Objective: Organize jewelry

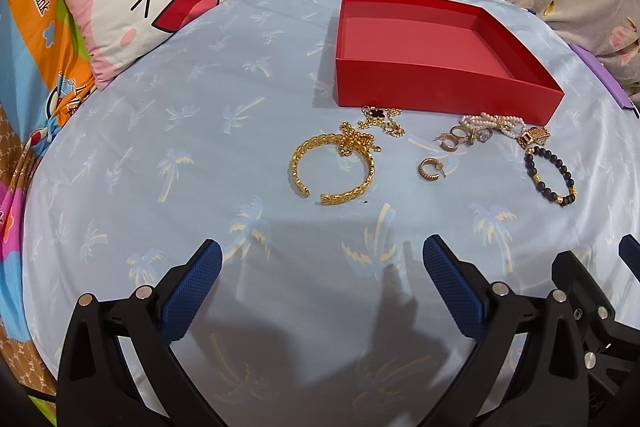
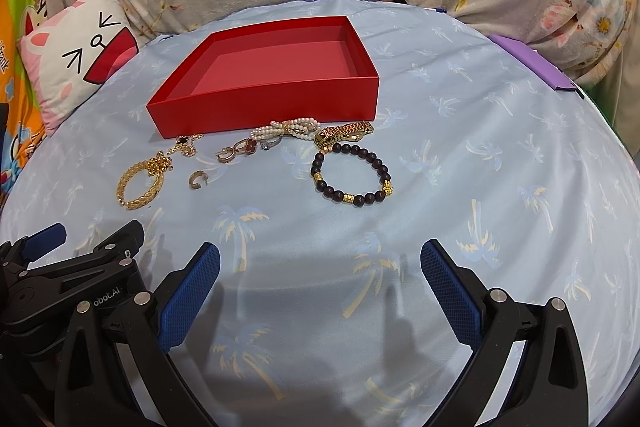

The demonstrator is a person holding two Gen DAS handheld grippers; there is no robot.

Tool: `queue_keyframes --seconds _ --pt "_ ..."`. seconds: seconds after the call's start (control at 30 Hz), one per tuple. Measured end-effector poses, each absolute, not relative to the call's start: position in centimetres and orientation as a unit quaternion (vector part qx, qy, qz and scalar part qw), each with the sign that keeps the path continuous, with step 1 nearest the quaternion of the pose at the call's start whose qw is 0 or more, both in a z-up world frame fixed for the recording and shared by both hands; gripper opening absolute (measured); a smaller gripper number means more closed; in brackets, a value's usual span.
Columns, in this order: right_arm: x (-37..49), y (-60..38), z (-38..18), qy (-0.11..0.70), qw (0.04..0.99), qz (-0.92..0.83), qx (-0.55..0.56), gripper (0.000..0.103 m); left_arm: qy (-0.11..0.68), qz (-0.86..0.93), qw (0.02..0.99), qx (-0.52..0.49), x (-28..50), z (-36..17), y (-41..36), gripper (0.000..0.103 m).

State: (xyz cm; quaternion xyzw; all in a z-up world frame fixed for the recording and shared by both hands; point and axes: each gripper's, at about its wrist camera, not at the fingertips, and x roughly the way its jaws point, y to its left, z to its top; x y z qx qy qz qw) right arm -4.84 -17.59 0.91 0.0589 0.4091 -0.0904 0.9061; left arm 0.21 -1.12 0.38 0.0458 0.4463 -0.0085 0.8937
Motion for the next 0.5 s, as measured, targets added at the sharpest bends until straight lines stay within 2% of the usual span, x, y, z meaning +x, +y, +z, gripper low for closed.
queue_keyframes --seconds 0.5 --pt "-4.86 -17.65 0.87 0.409 0.906 -0.09 0.059 0.098 0.447 -0.008 0.894 0.046 0.2 0.36 -1.14 0.098"
